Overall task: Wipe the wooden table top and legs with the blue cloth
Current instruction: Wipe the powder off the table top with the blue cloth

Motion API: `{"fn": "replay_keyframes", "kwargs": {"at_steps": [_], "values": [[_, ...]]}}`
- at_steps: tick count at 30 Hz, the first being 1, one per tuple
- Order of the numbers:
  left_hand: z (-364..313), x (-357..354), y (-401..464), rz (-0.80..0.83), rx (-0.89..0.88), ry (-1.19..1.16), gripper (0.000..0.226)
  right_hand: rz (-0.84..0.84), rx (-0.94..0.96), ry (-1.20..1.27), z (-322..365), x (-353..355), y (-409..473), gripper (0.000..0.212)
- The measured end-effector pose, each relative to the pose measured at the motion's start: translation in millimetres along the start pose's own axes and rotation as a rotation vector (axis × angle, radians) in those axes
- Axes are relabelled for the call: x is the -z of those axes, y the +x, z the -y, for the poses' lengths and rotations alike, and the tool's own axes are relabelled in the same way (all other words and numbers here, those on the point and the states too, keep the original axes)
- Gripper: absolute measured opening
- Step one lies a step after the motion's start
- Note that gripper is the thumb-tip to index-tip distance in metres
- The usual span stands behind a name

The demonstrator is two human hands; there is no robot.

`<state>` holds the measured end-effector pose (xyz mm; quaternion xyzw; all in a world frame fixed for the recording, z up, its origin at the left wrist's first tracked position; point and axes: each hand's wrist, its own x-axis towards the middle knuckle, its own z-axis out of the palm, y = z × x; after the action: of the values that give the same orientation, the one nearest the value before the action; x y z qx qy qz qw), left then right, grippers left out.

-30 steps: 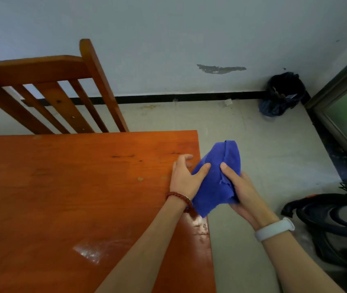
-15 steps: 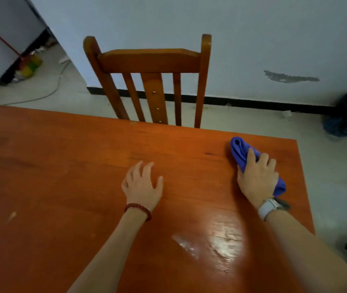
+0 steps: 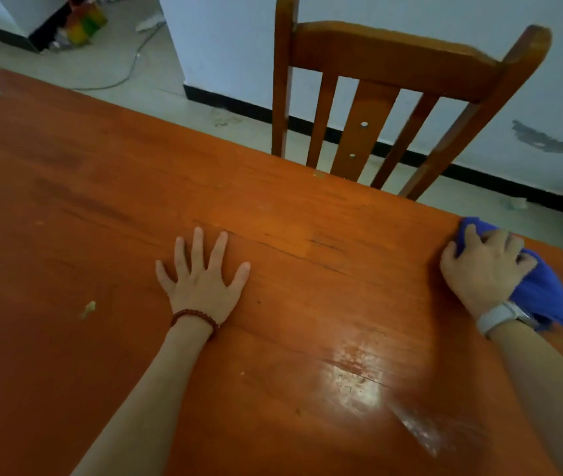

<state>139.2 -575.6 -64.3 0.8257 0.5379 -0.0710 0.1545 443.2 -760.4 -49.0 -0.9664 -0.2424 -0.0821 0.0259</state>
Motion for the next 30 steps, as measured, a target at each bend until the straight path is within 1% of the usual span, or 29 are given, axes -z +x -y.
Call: {"fn": "replay_keyframes", "kwargs": {"at_steps": [2, 4, 6, 7, 10, 12, 14, 17, 22, 25, 30], "values": [[-1, -2, 1, -0.014, 0.005, -0.005, 0.067, 0.075, -0.006, 0.023, -18, -1, -10, 0.047], [-1, -3, 2, -0.024, 0.006, 0.002, 0.067, 0.175, -0.033, 0.05, -35, 0, -19, 0.057], [-1, -4, 2, -0.032, 0.007, 0.0, 0.067, 0.207, -0.055, 0.063, -46, 4, -23, 0.071], [-2, -4, 2, -0.035, 0.009, -0.002, 0.067, 0.206, -0.089, 0.092, -48, 5, -23, 0.075], [-4, -2, 1, -0.035, 0.017, -0.006, 0.067, 0.156, -0.265, 0.202, -38, 4, -19, 0.071], [-5, -1, 1, -0.043, 0.02, -0.001, 0.067, 0.121, -0.315, 0.198, -20, 0, -15, 0.062], [-5, -1, 1, -0.055, 0.019, 0.004, 0.066, 0.141, -0.331, 0.163, 0, -3, -10, 0.056], [-4, -1, 1, -0.055, 0.015, 0.01, 0.066, 0.201, -0.323, 0.103, 19, -7, -5, 0.054], [-3, -4, 2, -0.063, 0.009, 0.021, 0.066, 0.203, -0.335, 0.089, 23, -8, -3, 0.051], [-3, -4, 1, -0.064, 0.007, 0.007, 0.066, 0.182, -0.267, 0.091, 37, -8, -8, 0.05], [-2, -1, 2, -0.038, 0.01, -0.003, 0.065, 0.193, -0.132, 0.106, 87, -9, -13, 0.048]]}}
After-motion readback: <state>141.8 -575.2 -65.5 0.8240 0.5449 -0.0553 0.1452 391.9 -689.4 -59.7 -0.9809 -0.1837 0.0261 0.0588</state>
